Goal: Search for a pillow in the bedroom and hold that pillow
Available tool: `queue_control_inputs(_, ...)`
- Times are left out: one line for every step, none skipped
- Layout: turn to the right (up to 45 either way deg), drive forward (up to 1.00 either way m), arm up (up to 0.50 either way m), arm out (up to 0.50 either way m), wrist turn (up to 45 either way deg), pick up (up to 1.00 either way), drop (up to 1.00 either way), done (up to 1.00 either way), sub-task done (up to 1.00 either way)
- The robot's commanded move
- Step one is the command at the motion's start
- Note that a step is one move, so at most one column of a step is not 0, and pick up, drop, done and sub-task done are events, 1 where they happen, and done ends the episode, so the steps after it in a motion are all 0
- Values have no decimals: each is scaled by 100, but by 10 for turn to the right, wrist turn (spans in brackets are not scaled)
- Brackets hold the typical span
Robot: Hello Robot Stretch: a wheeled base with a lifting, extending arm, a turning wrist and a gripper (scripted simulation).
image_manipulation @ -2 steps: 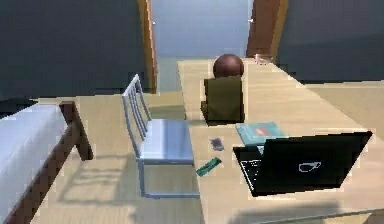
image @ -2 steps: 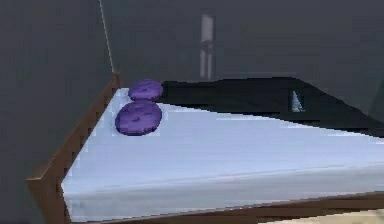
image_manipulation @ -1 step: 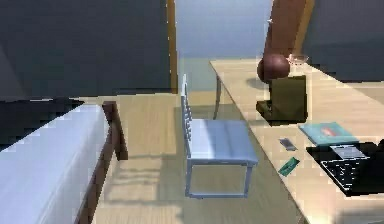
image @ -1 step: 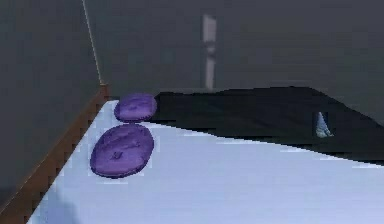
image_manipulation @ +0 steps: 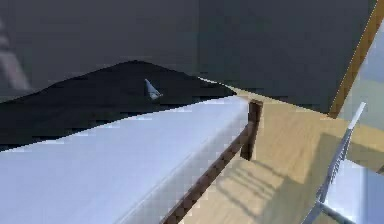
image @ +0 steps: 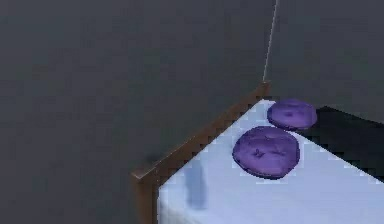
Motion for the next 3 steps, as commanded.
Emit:
queue_control_inputs(-450, 0, 0, 0, 0, 0, 0, 0, 0)
queue_control_inputs(-210, 0, 0, 0, 0, 0, 0, 0, 0)
queue_control_inputs(0, 0, 50, 0, 0, 0, 0, 0, 0)
